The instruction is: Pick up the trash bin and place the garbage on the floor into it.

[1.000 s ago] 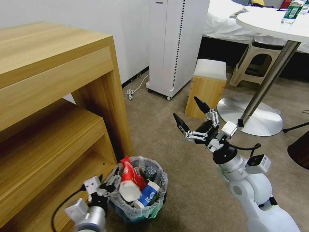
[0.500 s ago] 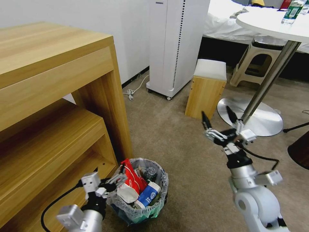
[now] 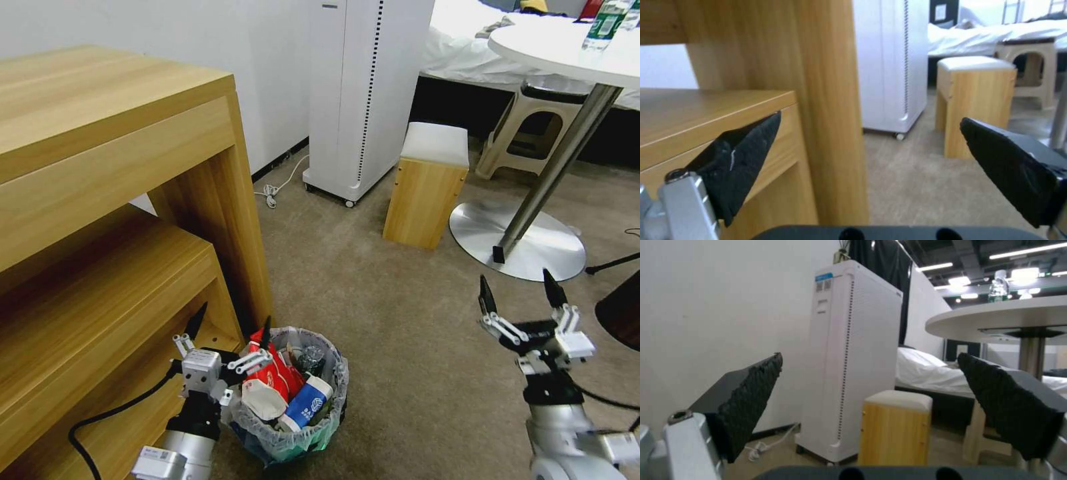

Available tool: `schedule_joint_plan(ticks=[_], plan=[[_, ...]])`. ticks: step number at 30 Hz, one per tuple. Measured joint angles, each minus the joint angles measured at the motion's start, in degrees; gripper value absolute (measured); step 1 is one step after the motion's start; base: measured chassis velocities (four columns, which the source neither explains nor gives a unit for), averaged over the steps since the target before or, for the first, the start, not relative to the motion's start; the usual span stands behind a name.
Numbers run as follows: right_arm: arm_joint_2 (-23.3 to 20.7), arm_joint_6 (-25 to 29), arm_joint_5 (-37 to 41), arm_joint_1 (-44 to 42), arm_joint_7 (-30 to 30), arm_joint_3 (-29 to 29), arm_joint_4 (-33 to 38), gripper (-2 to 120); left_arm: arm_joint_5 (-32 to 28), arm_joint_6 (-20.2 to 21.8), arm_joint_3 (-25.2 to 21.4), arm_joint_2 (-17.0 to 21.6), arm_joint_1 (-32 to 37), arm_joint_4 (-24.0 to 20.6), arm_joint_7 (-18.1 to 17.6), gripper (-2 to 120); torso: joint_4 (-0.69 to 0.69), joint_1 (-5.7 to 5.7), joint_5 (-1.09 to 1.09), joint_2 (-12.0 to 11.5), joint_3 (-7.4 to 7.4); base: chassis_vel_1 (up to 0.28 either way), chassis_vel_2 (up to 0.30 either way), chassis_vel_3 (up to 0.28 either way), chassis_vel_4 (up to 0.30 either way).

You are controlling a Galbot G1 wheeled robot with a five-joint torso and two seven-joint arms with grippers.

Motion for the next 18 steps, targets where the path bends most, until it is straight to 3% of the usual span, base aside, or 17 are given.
schedule_joint_plan(ticks=[5, 18], plan=[[0.8, -1.2, -1.5, 0.6, 2.2, -1.3, -0.1, 100, -7.3, 3.4, -0.9, 4.0, 0.0, -0.4, -0.8, 100, 0.0, 0.0, -0.01, 0.0, 0.0, 0.0, 0.0, 0.0, 0.0], [2.0, -1.4, -2.4, 2.0, 2.5, -3.0, 0.0, 100, -6.8, 2.8, -5.0, 6.2, -0.2, -1.0, 0.3, 100, 0.0, 0.0, 0.0, 0.0, 0.0, 0.0, 0.0, 0.0, 0.0]])
